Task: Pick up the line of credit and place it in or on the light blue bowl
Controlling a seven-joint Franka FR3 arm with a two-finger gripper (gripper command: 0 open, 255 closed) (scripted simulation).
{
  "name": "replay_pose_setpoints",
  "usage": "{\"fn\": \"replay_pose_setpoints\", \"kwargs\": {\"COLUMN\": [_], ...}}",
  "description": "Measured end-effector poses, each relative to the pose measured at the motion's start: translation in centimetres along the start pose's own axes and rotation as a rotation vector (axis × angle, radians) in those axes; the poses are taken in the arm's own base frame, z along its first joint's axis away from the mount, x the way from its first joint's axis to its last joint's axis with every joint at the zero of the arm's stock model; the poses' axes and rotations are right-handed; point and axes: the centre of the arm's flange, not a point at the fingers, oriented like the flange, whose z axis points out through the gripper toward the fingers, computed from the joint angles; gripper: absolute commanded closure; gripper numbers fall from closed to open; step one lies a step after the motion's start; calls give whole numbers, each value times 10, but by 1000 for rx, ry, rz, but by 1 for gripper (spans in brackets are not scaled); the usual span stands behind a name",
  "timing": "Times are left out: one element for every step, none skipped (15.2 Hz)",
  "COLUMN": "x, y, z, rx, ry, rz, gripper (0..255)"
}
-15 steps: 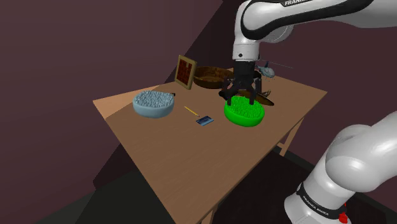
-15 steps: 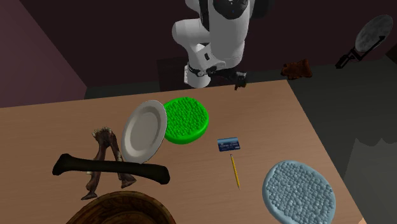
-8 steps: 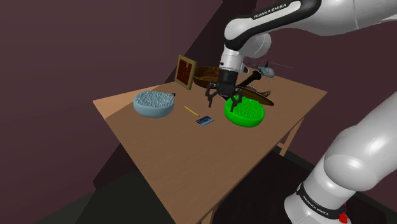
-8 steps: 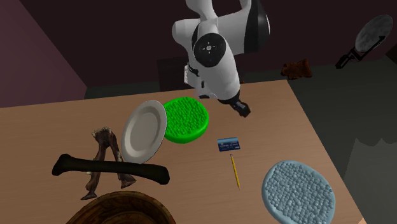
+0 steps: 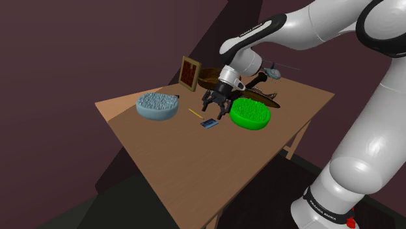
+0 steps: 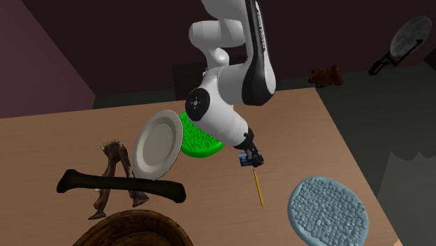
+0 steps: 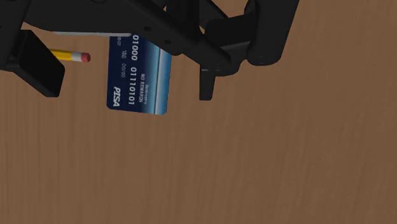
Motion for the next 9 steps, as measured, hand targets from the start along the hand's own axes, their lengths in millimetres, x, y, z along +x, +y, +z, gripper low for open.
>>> {"fn": "replay_pose_setpoints", "kwargs": {"x": [7, 10, 12, 13, 14, 14, 14, 14, 13], "y": [-3, -3, -4, -5, -5, -4, -4, -4, -5], "z": [1, 5, 11, 17, 23, 28, 32, 39, 44], "rx": [16, 25, 29, 31, 32, 32, 33, 33, 33], "ry": [-11, -16, -19, -21, -21, -21, -22, -22, -22], "rz": [35, 52, 61, 66, 68, 69, 70, 70, 70], "gripper": [0, 0, 0, 0, 0, 0, 0, 0, 0]}}
